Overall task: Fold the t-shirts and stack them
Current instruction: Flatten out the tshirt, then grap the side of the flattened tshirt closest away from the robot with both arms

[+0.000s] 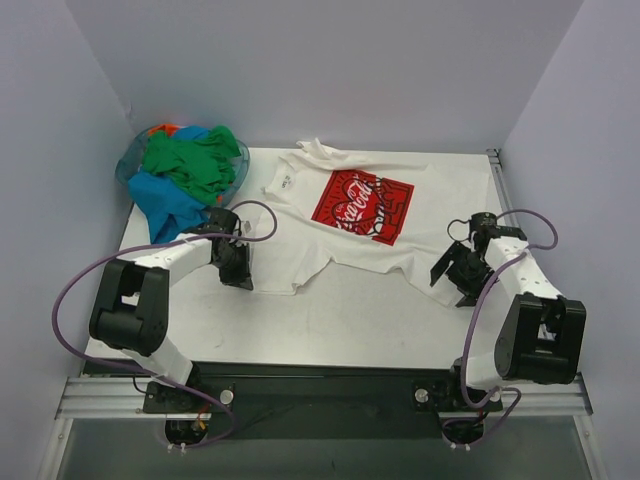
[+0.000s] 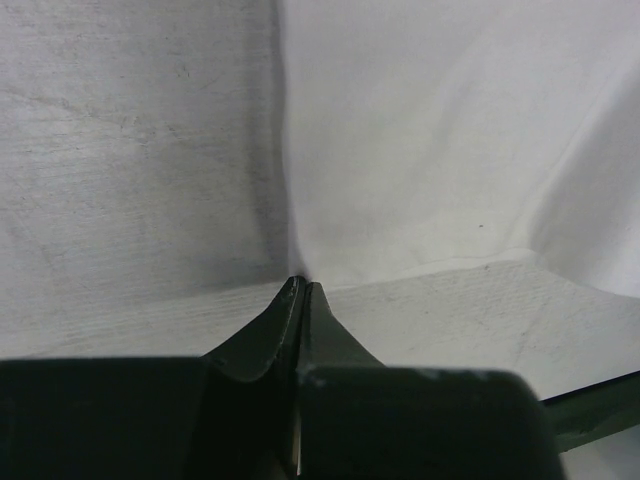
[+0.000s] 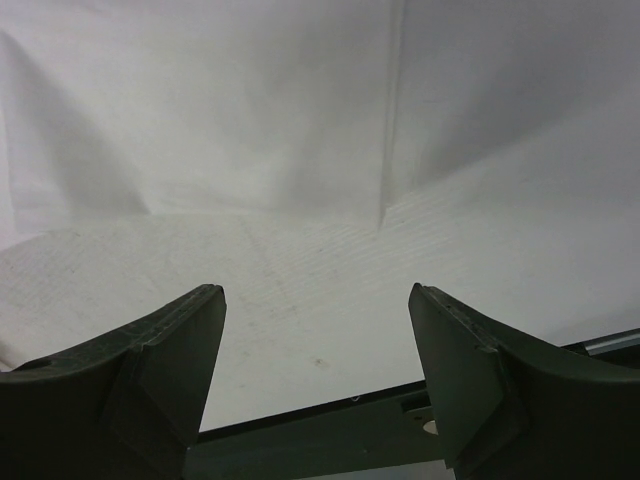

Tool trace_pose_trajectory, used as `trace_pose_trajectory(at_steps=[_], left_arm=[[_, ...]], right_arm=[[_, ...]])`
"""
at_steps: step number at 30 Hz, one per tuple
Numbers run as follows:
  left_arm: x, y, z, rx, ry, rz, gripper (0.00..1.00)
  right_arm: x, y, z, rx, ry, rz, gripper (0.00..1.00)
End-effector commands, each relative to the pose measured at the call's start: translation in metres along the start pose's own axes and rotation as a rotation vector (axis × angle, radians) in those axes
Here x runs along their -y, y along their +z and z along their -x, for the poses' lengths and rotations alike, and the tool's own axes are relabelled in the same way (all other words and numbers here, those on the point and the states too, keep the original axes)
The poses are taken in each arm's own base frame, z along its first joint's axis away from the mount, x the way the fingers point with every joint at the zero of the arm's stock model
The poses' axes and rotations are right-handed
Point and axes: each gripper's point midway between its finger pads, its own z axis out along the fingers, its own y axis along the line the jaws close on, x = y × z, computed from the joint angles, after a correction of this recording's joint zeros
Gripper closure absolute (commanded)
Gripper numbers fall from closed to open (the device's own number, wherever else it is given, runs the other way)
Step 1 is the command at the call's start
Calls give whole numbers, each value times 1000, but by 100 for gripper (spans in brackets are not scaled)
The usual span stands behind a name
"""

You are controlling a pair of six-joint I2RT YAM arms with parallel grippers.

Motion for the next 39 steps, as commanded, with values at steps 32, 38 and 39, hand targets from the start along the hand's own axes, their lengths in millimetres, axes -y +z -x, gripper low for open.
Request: trace_pose_trajectory(at_steps=[32, 38, 39], left_arm=[[-7, -8, 16, 8, -48, -51, 100], [-6, -11, 20, 16, -62, -50, 100], [-7, -11, 21, 17, -63, -50, 100]], right_arm=[[45, 45, -9, -88, 152, -128, 62], [46, 49, -12, -107, 148, -135, 68], [46, 50, -13, -111, 147, -136, 70]])
